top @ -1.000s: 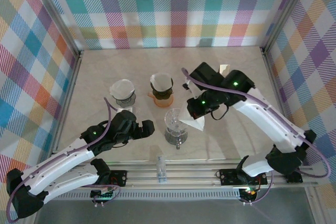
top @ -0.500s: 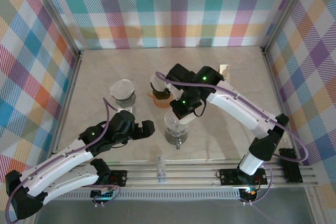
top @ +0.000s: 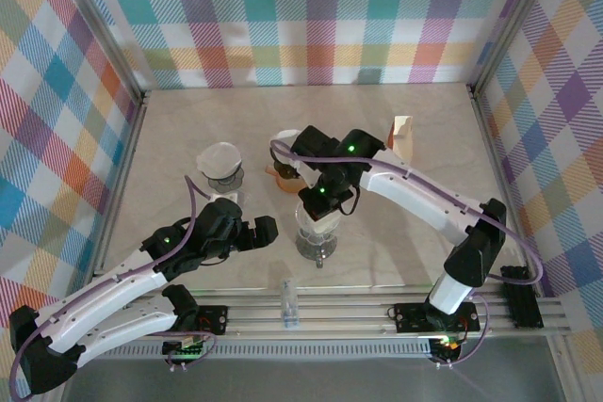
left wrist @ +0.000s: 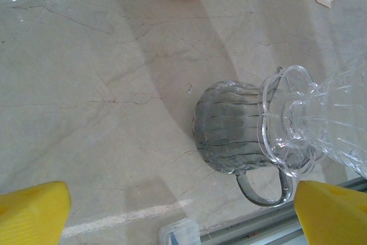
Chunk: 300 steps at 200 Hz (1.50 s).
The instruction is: Place the coffee filter in the dripper
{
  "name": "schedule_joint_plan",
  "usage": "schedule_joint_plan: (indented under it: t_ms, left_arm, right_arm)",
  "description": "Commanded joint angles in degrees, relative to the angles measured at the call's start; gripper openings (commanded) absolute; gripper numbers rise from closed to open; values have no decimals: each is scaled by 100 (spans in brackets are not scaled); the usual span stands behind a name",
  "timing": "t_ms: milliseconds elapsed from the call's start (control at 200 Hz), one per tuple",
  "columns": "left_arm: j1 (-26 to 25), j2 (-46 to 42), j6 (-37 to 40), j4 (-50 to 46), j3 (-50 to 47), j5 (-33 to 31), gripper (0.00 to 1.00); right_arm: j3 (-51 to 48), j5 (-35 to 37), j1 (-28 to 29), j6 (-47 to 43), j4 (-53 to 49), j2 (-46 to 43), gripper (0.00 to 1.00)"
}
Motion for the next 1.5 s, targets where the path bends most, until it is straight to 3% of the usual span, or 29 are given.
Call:
schedule_joint_plan:
  t_ms: [0,85,305,540,795,965,1185,1495]
  left_arm:
    - [69,7,35,61,84,67,100]
    - [60,57,35,40,137,78,100]
    - [72,71,36,6,274,77,100]
    - [98,342,64,269,611,267,100]
    - [125,1294,346,518,1509,515,100]
    - [125,1838,488,604,1874,753,99]
    - [116,2076,527,609,1848,1219,73]
    - [115,1819,595,614,1616,1635,47]
  right_arm:
    - [-213,-55,27,99,265,-75,3]
    - [-283,-27,27,130,348,-88,10]
    - [-275,88,27,182,600,-478,45]
    - [-797,548,19,566,1072,-1338,60]
    - [-1619,1286,-128,941,1360,-2023,66]
    - [-1961,1362,-258,1031,1382,-2343,69]
    - [-2262,1329,-412,1079,1421,-2580,70]
    - [-2253,1097,-500,950,1582,-2349,64]
